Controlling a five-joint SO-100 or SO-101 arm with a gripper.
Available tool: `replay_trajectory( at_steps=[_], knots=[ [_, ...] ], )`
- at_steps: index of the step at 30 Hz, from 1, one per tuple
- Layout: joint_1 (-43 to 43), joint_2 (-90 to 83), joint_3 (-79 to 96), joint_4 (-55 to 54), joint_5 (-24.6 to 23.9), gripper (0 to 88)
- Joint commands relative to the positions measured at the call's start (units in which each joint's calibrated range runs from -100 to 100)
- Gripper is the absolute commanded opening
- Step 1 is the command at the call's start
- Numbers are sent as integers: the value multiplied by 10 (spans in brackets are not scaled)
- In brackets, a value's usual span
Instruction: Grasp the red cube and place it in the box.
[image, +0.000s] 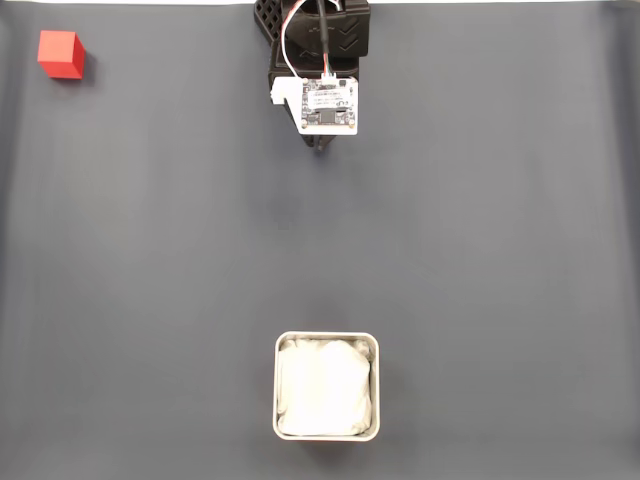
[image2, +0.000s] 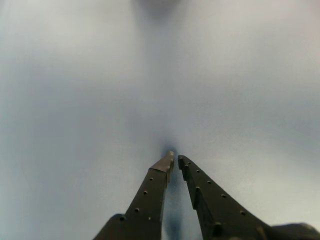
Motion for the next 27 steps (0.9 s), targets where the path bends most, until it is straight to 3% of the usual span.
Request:
replay_trajectory(
  at_steps=[1, 27],
  knots=[
    [0, 0, 5, 16, 5, 2],
    [-4, 0, 5, 16, 5, 2]
  ],
)
